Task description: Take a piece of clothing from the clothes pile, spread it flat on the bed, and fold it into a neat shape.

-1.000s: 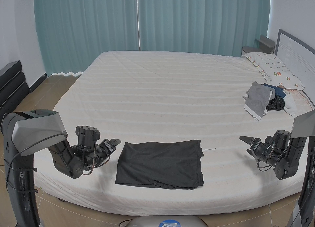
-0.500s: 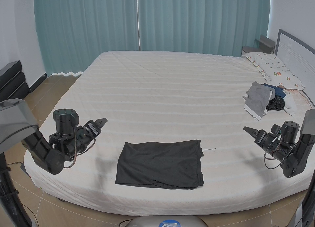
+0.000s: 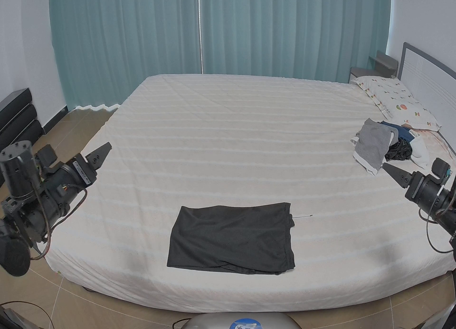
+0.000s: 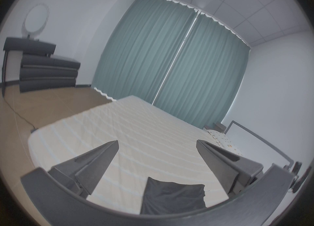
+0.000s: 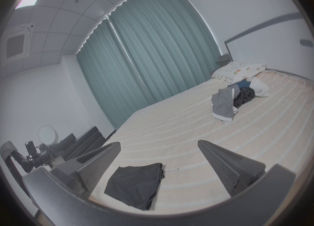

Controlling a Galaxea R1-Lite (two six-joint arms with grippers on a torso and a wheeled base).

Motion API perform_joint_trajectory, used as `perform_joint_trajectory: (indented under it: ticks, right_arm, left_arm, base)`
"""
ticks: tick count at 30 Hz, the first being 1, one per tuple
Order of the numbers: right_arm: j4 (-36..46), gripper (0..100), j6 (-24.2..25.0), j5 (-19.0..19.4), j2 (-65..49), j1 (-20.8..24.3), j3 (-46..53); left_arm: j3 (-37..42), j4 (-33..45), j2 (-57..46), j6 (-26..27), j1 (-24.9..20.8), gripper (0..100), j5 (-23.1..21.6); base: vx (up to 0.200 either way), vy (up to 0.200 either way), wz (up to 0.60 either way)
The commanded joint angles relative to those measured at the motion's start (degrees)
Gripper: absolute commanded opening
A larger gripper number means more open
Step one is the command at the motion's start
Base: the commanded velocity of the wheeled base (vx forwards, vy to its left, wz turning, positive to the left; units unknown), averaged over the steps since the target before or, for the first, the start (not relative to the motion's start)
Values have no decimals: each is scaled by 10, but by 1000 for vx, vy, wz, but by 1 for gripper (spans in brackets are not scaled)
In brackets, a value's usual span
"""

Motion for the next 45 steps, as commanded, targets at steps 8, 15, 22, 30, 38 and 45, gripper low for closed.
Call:
perform_joint_trajectory:
  ticks: [8,15,22,30,38,45]
  right_arm:
    - [573,100,-153,25,-658,6,8]
    - [723,100,-233,25,-813,6,7]
    - [735,100,-249,1,-852,18,18]
    - [694,100,-309,-107,-852,18,70]
    - [595,100,-366,-124,-852,18,152]
    - [595,100,-357,-147,-852,18,152]
  left_arm:
    - [102,253,-515,243,3,100,72]
    - [107,401,-682,315,4,100,102]
    - [117,460,-775,345,5,100,114]
    - [147,436,-790,356,8,100,182]
    - [143,442,-796,361,88,100,182]
    - [182,481,-836,361,100,100,160]
  base:
    - [0,0,0]
    - [0,0,0]
    - [0,0,0]
    - [0,0,0]
    - [0,0,0]
    - [0,0,0]
